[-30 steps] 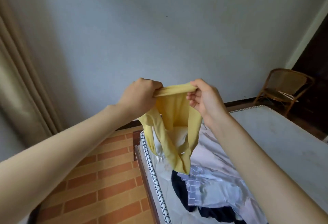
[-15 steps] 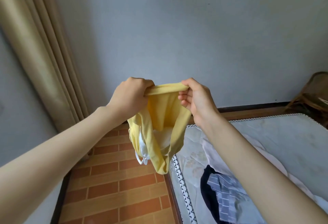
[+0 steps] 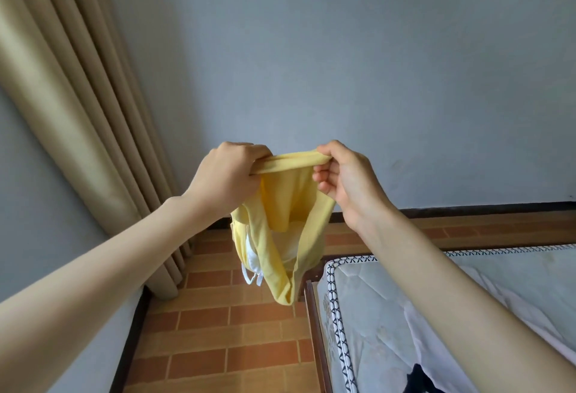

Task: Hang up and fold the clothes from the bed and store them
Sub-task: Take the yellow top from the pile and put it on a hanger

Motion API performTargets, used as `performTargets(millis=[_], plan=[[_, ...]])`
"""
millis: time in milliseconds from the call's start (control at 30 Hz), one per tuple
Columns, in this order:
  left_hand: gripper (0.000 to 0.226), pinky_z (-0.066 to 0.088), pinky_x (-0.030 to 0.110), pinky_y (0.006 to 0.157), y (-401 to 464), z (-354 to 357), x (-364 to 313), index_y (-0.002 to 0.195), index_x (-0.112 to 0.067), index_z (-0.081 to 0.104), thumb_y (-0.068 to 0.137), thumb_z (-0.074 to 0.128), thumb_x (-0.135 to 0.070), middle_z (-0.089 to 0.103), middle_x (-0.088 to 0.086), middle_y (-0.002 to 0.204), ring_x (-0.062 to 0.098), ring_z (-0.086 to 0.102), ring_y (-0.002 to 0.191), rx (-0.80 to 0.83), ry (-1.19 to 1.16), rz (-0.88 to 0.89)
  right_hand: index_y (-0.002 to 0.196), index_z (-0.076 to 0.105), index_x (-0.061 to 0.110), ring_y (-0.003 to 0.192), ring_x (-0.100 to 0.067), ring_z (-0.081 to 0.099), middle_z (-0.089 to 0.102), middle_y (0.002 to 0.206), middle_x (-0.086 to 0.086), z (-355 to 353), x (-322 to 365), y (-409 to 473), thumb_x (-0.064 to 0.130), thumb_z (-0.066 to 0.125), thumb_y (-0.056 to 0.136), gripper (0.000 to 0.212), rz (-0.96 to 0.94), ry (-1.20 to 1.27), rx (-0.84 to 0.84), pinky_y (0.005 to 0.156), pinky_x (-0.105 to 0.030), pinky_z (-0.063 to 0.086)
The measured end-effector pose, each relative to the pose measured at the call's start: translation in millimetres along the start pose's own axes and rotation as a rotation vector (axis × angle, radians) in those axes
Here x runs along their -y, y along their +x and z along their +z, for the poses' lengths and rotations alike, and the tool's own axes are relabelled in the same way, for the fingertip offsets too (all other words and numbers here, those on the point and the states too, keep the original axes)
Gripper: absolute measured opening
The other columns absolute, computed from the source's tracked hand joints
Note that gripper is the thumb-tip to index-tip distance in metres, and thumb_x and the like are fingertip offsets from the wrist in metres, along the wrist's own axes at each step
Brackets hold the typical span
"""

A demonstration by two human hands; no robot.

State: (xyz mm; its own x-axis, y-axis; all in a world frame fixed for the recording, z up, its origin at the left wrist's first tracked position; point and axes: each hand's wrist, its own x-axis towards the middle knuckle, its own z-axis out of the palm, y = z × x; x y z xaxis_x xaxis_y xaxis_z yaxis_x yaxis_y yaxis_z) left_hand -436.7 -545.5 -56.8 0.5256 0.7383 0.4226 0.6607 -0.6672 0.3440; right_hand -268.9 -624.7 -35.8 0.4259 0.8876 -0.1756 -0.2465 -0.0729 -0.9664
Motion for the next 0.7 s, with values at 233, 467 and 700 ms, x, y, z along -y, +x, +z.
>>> performTargets(millis=[233,467,700], plan=[[0.034,0.051,0.044,0.064,93.0,19.1,30.2,0.093,-0.018,0.066,0.07,0.049,0.001,0.063,-0.001,0.076,0.03,0.055,0.071,-0.058,0.028,-0.041,0.076,0.057,0.012,0.052,-0.011,0.052,0.054,0.057,0.001,16.7,35.6,99.2,0.016,0.058,0.091,0.015,-0.035,0.011,0.031,0.05,-0.019,0.041],[0.039,0.05,0.042,0.067,175.8,44.7,72.7,0.098,-0.018,0.067,0.071,0.047,0.002,0.063,-0.001,0.081,0.028,0.055,0.076,-0.033,0.037,-0.078,0.076,0.058,0.013,0.053,-0.01,0.052,0.054,0.057,0.002,34.9,40.5,199.7,0.016,0.058,0.091,0.015,-0.024,0.02,0.005,0.052,-0.02,0.041],[0.035,0.051,0.042,0.065,266.5,67.6,148.7,0.09,-0.018,0.066,0.069,0.045,0.0,0.063,0.002,0.074,0.028,0.056,0.074,0.086,-0.039,-0.061,0.075,0.057,0.012,0.053,-0.012,0.048,0.051,0.058,0.0,79.9,33.6,301.2,0.016,0.059,0.088,0.014,-0.02,0.04,-0.084,0.054,-0.021,0.04]])
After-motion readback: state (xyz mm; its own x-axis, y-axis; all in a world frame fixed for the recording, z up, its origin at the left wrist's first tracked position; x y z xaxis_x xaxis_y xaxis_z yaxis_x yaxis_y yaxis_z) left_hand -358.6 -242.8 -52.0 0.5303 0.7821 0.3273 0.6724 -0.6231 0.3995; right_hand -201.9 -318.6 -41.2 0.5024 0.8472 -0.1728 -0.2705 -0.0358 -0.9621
